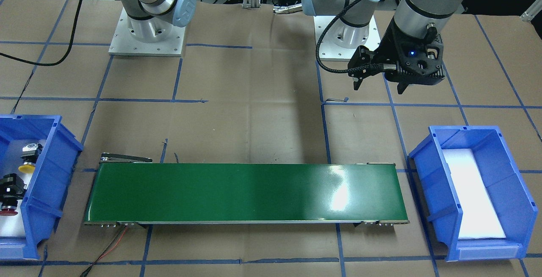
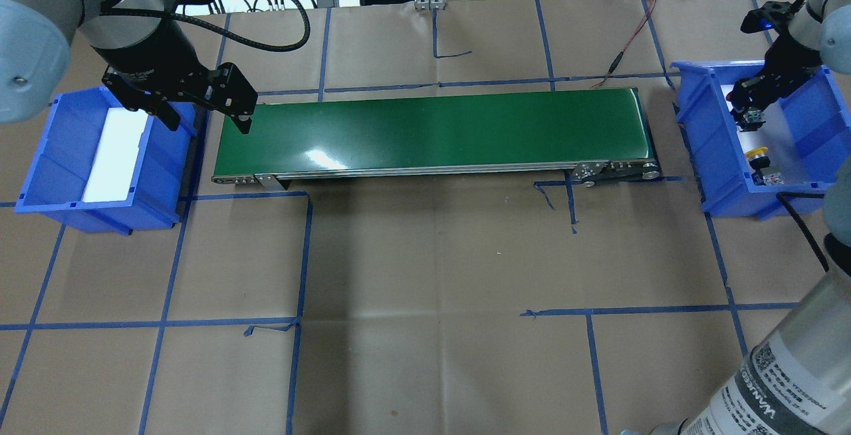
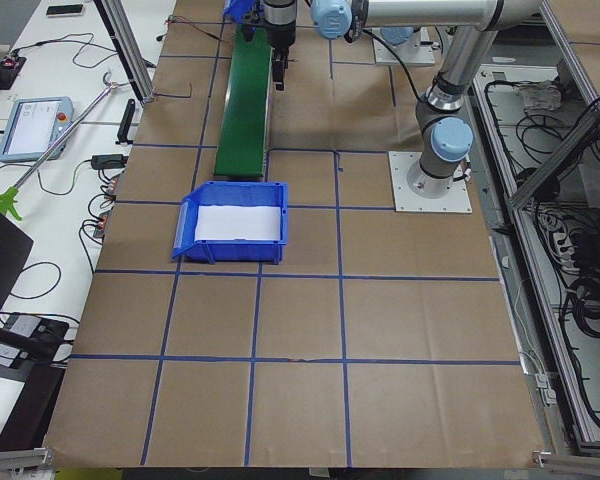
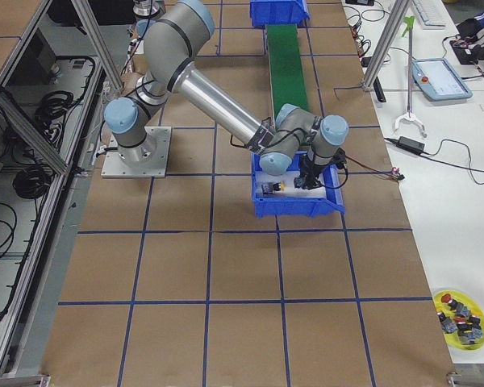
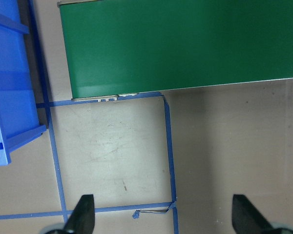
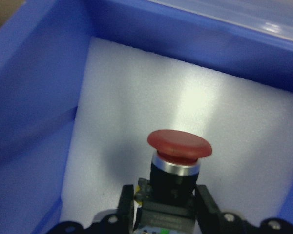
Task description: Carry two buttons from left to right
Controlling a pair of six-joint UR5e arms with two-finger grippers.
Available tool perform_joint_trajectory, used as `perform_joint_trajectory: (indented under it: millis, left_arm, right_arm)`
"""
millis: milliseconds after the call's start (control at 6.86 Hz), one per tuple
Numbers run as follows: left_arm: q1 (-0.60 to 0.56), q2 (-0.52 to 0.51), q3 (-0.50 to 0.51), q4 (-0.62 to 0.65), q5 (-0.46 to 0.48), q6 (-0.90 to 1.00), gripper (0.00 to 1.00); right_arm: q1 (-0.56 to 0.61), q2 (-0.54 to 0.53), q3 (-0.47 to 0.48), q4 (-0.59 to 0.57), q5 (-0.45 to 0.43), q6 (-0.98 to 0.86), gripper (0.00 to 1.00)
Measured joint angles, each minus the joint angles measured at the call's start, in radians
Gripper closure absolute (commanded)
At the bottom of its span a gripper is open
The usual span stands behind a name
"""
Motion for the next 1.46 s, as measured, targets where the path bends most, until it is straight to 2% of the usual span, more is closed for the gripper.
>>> perform_joint_trajectory:
  millis: [438, 729, 1167, 1458]
  left_arm:
    - [0.000, 0.000, 0.000, 0.000, 0.000, 0.000, 0.00]
    - [0.000, 0.000, 0.000, 0.000, 0.000, 0.000, 0.00]
    - [0.000, -0.001, 0.000, 0.000, 0.000, 0.000, 0.00]
    - [0.000, -0.001, 0.000, 0.000, 0.000, 0.000, 0.00]
  right_arm:
    - [0.001, -0.016, -0.009, 0.004, -0.005, 0.008, 0.00]
    - [0.004, -0.106, -0.016, 0.046, -0.015, 0.051, 0.00]
    - [0.047, -0.279, -0.015, 0.215, -0.017, 0.362, 0.00]
    - [0.174, -0.400, -0.003, 0.350, -0.010, 0.602, 0.00]
